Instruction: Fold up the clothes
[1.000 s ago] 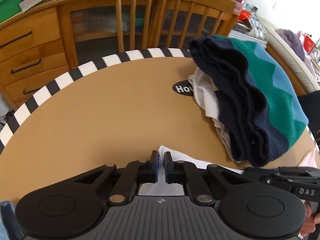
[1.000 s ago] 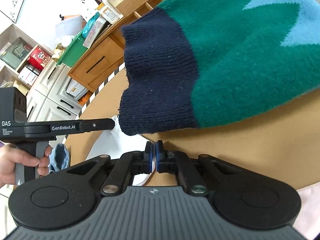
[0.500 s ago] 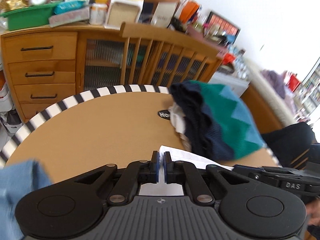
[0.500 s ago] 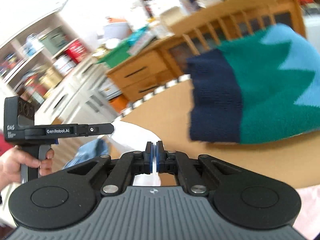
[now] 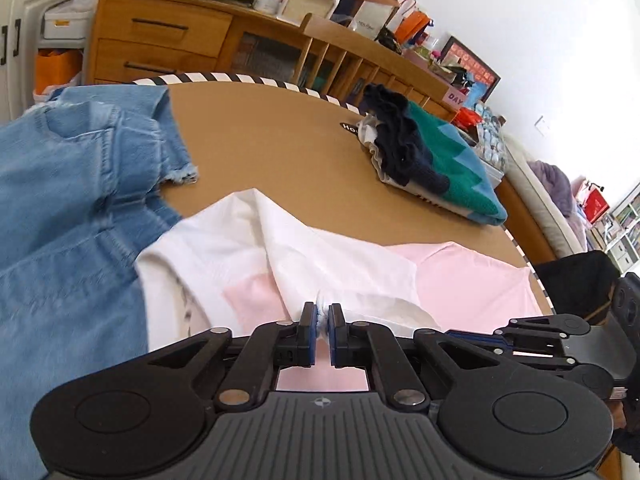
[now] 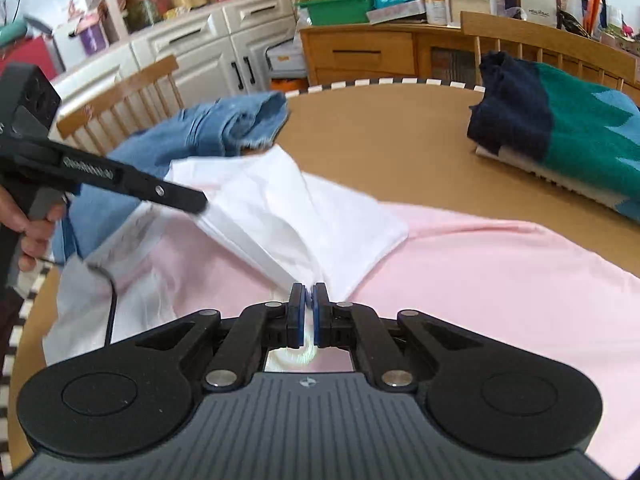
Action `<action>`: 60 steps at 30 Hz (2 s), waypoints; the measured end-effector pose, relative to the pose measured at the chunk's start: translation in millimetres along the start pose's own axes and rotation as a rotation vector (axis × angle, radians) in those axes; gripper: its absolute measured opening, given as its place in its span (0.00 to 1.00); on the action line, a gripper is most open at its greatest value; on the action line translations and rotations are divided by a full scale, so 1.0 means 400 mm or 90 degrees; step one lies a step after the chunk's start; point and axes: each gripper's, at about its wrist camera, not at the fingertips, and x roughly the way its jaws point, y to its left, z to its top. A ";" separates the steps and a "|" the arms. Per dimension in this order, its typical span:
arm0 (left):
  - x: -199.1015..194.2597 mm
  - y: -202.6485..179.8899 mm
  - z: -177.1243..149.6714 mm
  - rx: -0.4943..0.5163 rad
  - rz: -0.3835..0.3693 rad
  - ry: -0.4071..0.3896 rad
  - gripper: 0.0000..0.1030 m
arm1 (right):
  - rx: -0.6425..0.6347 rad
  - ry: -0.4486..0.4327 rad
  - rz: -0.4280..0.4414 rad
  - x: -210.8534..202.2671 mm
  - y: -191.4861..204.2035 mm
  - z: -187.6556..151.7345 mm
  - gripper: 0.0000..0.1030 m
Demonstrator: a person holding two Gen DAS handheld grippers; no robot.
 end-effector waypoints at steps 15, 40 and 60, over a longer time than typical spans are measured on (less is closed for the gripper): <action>-0.024 -0.072 -0.071 0.050 0.023 -0.014 0.28 | 0.133 -0.061 0.011 0.013 -0.045 0.007 0.10; -0.006 -0.085 -0.137 0.043 0.149 0.044 0.37 | -0.023 0.067 -0.053 -0.045 0.020 -0.091 0.27; -0.289 -0.094 -0.441 -0.004 0.119 0.044 0.67 | 0.248 0.009 -0.155 -0.528 0.017 -0.461 0.33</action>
